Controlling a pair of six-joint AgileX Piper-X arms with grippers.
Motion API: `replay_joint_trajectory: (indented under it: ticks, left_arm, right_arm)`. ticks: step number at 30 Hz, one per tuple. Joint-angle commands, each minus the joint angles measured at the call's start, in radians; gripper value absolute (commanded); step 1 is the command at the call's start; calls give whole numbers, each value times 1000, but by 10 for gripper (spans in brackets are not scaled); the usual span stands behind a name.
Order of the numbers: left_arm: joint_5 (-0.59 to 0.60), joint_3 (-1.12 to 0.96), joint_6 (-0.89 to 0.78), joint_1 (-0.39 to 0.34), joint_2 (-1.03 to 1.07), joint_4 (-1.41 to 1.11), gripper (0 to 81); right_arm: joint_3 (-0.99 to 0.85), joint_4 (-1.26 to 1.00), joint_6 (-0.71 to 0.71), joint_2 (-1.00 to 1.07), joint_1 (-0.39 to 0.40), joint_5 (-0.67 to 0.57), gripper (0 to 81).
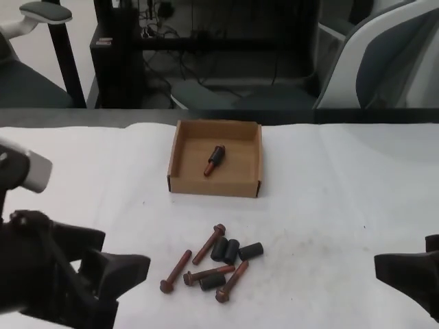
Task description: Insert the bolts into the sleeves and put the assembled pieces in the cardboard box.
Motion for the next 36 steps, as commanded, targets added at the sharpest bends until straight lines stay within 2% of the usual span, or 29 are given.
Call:
replay_joint_trajectory:
  ticks: [1,11,16,22,23,25,27,31,36]
  left_arm:
    - [-8,5,-8,-4,-12,-42,599]
    - [-12,5,-8,-4,-12,-85,599]
    - [-12,5,-8,-4,-12,-85,599]
    - [-12,5,-8,-4,-12,-85,599]
    - [-12,5,-4,-4,-12,-85,599]
    - [-12,5,4,-4,-12,-85,599]
    - [-12,5,17,-4,-12,-85,599]
    - [-12,5,54,-4,-12,-99,599]
    - [-12,5,106,-4,-12,-154,599]
  right_arm:
    - [0,-31,5,-5,-3,1,700]
    - [0,-60,24,8,-3,-15,700]
    - [-4,-60,-103,109,-3,-153,700]
    - [-63,-60,-418,353,-3,-229,700]
    - [-84,-60,-500,403,-3,-240,680]
    - [-133,-60,-651,510,-3,-238,582]
    - [-189,-58,-757,595,-3,-219,552]
    - [-296,-58,-892,767,-3,-147,575]
    - [-399,-58,-1066,953,-3,-141,575]
